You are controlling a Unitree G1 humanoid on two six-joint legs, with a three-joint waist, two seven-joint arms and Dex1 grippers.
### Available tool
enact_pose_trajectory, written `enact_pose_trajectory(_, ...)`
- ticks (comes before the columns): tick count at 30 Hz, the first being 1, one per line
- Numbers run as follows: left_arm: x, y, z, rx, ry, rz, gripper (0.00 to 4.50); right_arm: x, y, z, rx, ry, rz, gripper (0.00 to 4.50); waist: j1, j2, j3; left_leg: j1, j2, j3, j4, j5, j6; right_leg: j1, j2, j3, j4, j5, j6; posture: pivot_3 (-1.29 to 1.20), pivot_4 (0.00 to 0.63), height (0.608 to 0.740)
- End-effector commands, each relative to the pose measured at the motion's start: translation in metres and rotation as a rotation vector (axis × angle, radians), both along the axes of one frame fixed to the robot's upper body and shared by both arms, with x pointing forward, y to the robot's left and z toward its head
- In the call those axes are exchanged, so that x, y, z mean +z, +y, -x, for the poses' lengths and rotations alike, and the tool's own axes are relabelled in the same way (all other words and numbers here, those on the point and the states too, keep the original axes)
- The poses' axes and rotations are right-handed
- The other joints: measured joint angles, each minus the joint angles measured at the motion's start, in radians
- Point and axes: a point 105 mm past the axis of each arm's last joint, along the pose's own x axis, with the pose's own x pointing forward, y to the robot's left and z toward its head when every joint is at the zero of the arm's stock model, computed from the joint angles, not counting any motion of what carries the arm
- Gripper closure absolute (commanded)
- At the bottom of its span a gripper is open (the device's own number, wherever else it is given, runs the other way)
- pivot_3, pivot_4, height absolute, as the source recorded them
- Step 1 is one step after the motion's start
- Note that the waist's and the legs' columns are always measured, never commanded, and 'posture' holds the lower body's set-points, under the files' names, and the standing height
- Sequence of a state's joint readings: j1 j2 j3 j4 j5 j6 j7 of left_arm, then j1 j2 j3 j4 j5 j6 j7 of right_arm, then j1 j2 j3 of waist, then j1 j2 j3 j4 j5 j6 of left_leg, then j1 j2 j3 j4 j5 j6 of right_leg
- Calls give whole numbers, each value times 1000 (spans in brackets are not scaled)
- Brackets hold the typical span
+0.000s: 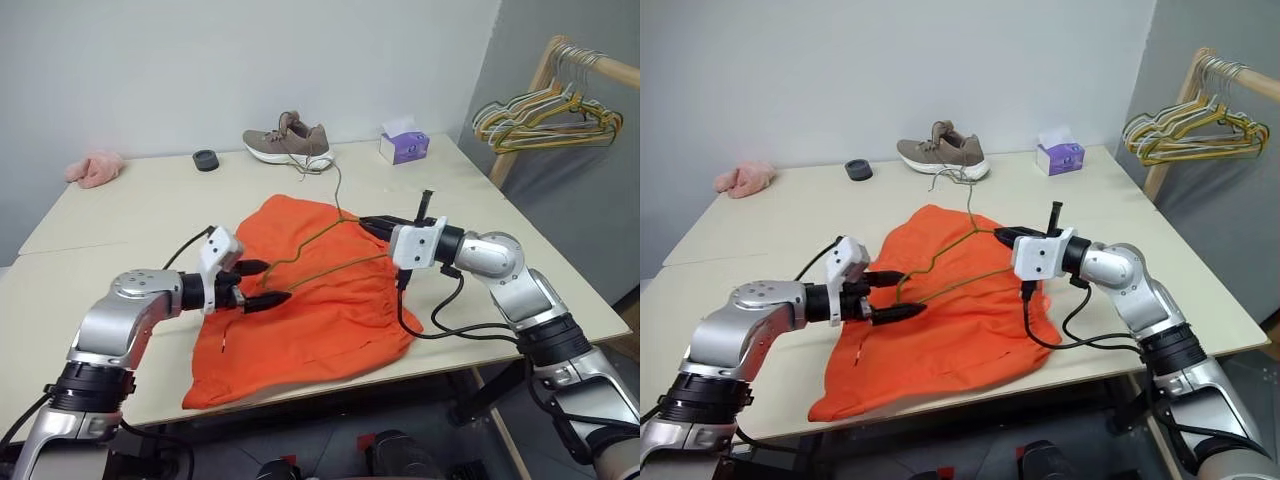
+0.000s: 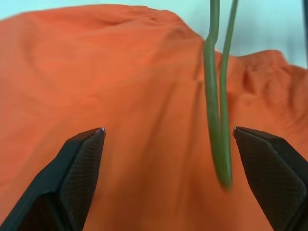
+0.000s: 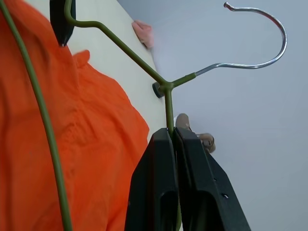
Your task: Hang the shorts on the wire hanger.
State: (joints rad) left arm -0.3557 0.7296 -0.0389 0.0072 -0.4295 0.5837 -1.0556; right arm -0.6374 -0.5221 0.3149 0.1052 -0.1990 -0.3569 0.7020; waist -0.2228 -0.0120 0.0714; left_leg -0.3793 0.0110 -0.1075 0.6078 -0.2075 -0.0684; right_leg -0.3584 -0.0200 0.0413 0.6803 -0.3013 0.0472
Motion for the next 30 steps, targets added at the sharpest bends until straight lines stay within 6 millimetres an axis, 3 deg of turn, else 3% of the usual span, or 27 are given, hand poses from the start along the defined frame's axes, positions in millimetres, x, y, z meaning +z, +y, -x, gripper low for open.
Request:
enact_pose_trajectory(1,10,-13,-3,-34,-30,29,183,15,15,11,68,-56,-14,4498,0,0,0,0,0,0,0,0,0,0,0,0,0,0,0,-214,0,740)
enact_pose_trajectory(3,9,-16,-3,-40,-27,38,585,15,17,13,75,-56,-17,4500,0,0,0,0,0,0,0,0,0,0,0,0,0,0,0,-216,0,740)
enact_pose_trajectory(15,-1,-20,4,-61,0,41,4238,14,19,17,85,-42,-21,4500,-2,0,0,0,0,0,0,0,0,0,0,0,0,0,0,-224,0,740)
enact_pose_trajectory(17,-2,-20,5,-63,1,40,4498,12,19,18,88,-31,-11,4500,-1,0,0,0,0,0,1,0,0,0,0,0,0,0,0,-225,0,740)
enact_pose_trajectory(20,-3,-21,6,-66,2,37,4499,8,19,21,102,-17,12,4500,-1,0,0,0,0,0,1,0,0,0,0,0,0,0,0,-225,0,740)
enact_pose_trajectory(23,-5,-21,8,-73,2,23,4500,8,16,23,101,26,5,3747,-3,0,0,0,0,0,1,0,0,0,0,0,0,0,0,-229,0,740)
enact_pose_trajectory(30,-11,-19,13,-86,-4,-17,4500,10,-14,23,21,194,37,1397,-1,0,0,0,0,0,1,0,0,1,0,0,0,0,0,-236,0,740)
